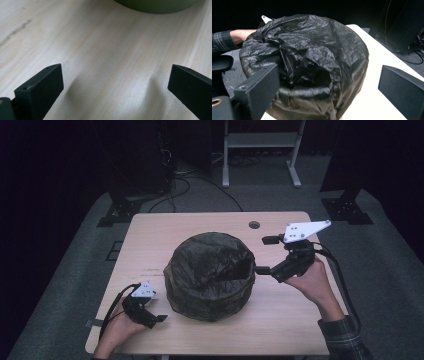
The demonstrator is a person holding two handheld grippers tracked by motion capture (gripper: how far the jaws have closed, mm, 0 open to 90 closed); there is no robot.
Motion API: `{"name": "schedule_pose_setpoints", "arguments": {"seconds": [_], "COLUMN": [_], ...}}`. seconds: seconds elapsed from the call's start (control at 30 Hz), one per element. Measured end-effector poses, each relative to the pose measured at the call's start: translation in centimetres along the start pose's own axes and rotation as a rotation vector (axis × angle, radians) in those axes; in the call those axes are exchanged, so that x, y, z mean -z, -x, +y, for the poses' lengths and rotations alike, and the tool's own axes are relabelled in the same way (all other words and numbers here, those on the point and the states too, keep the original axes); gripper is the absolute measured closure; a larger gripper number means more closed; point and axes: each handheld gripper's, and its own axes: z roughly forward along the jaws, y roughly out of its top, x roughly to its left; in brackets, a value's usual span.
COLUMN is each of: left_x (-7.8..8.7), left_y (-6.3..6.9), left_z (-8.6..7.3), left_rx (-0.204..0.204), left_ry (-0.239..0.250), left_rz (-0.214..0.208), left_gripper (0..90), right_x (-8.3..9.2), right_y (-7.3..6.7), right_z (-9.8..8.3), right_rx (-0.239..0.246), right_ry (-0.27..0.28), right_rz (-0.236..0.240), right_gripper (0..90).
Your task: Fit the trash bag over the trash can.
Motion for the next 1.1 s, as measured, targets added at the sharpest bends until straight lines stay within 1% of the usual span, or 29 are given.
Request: {"name": "schedule_pose_setpoints", "arguments": {"seconds": [0.07, 0.23, 0.27, 0.33, 0.43, 0.53, 0.63, 0.7, 0.73, 0.77, 0.83, 0.9, 1.0, 1.03, 1.1], "left_x": [-0.2, -0.4, -0.4, -0.5, -0.5, -0.6, -0.8, -0.8, -0.9, -0.9, -0.9, -0.9, -1.0, -1.0, -1.0], "left_y": [0.0, 0.1, 0.1, 0.1, 0.1, 0.1, 0.2, 0.3, 0.3, 0.3, 0.3, 0.3, 0.3, 0.4, 0.4], "left_z": [-0.2, -0.3, -0.3, -0.4, -0.4, -0.7, -0.8, -0.9, -0.9, -0.9, -0.9, -0.9, -0.8, -0.8, -0.8], "left_rx": [-0.014, -0.022, -0.03, -0.031, -0.032, -0.028, -0.017, -0.014, -0.014, -0.014, -0.014, -0.015, -0.016, -0.014, -0.015], "left_ry": [-0.014, -0.002, -0.001, 0.003, 0.018, 0.046, 0.071, 0.084, 0.088, 0.091, 0.091, 0.091, 0.091, 0.093, 0.093], "left_rz": [-0.003, -0.002, 0.003, 0.001, 0.0, 0.002, 0.011, 0.015, 0.015, 0.015, 0.014, 0.014, 0.013, 0.013, 0.012], "left_gripper": [0.0, 0.0, 0.0, 0.0, 0.0, 0.0, 0.0, 0.0, 0.0, 0.0, 0.0, 0.0, 0.0, 0.0, 0.0], "right_x": [-0.5, -2.0, -2.4, -3.1, -4.3, -5.4, -6.5, -7.3, -7.7, -8.2, -9.0, -9.8, -11.0, -11.4, -12.2], "right_y": [-0.1, -0.3, -0.3, -0.3, -0.4, -0.5, -0.7, -1.0, -1.1, -1.2, -1.4, -1.4, -1.4, -1.5, -1.5], "right_z": [0.4, 1.4, 1.5, 1.8, 2.2, 2.5, 2.9, 3.2, 3.3, 3.5, 3.7, 3.9, 4.2, 4.2, 4.2], "right_rx": [0.007, 0.027, 0.028, 0.036, 0.036, 0.044, 0.063, 0.081, 0.089, 0.092, 0.106, 0.101, 0.115, 0.11, 0.11], "right_ry": [-0.013, -0.057, -0.069, -0.101, -0.151, -0.198, -0.249, -0.289, -0.306, -0.324, -0.357, -0.379, -0.418, -0.432, -0.475], "right_rz": [0.002, 0.009, 0.012, 0.019, 0.039, 0.051, 0.063, 0.057, 0.067, 0.073, 0.07, 0.084, 0.083, 0.088, 0.092], "right_gripper": [2.1, 2.1, 2.1, 2.1, 2.2, 2.1, 2.2, 2.2, 2.3, 2.3, 2.3, 3.2, 3.4, 3.4, 3.5]}}
